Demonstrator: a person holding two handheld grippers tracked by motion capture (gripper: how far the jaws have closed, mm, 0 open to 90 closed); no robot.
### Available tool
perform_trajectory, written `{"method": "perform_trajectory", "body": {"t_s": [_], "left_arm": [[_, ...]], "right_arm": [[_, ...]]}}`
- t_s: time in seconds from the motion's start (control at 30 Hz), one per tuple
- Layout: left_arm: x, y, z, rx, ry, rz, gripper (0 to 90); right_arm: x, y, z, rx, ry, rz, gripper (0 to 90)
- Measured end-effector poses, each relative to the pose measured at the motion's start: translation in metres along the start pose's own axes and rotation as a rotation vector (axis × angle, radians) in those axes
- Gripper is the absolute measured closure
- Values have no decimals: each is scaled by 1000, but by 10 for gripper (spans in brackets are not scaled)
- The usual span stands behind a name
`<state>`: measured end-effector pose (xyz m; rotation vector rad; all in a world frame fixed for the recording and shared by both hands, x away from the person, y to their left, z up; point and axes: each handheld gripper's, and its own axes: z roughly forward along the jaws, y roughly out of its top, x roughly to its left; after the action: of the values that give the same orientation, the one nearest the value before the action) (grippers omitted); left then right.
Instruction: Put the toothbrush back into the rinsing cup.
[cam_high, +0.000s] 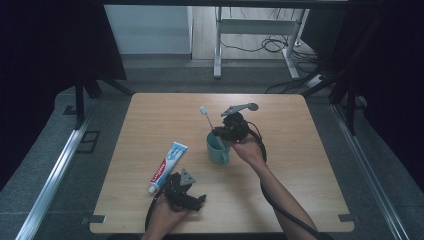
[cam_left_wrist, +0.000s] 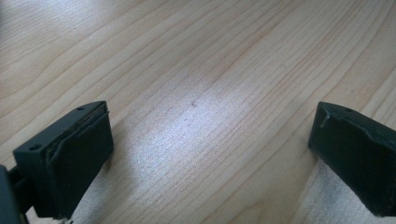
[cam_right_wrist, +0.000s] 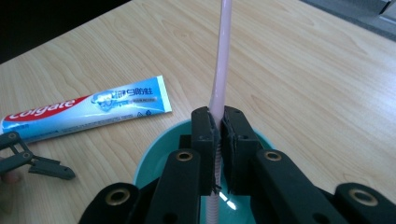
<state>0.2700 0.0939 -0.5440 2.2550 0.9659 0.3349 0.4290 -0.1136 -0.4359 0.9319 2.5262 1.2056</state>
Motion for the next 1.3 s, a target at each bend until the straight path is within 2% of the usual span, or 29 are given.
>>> {"method": "perform_trajectory", "body": {"t_s": [0.63,1.03,1.3], "left_arm": [[0,0,0,-1,0,0,0],[0,0,0,-1,0,-1,0],[0,0,0,-1,0,-1,0]], "right_arm": [[-4,-19,16,34,10,23,832],[-6,-25,20,62,19,29,821],[-5,-23,18,63,20,19,777]]}}
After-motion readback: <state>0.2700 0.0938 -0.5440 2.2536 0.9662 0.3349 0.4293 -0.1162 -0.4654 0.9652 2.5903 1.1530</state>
